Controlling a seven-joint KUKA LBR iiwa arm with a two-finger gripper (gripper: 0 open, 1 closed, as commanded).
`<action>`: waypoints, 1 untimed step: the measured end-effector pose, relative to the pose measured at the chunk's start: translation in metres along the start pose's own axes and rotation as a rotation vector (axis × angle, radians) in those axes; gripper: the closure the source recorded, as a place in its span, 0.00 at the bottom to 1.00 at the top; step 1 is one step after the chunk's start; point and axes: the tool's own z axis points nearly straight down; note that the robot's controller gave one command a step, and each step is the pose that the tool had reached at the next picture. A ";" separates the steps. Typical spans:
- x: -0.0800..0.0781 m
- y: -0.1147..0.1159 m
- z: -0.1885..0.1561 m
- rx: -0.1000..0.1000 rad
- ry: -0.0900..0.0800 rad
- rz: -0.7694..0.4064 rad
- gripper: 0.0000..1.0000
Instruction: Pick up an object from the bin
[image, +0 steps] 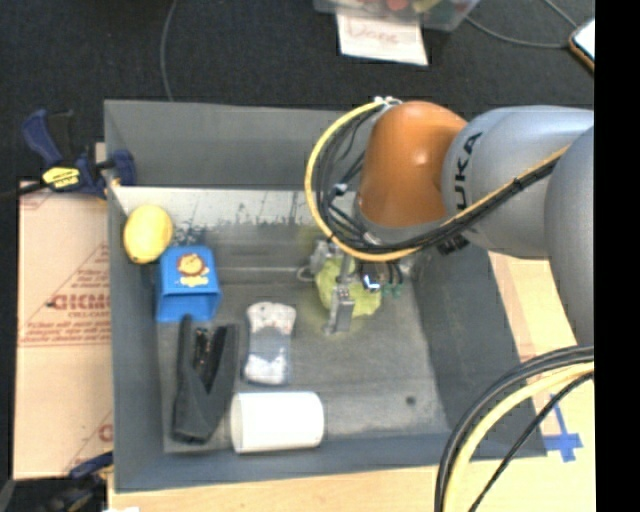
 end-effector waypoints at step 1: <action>-0.001 0.000 -0.004 0.000 -0.006 0.000 0.00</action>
Offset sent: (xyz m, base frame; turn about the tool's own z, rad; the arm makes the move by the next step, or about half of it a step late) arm -0.0248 0.0686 -0.0007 -0.0555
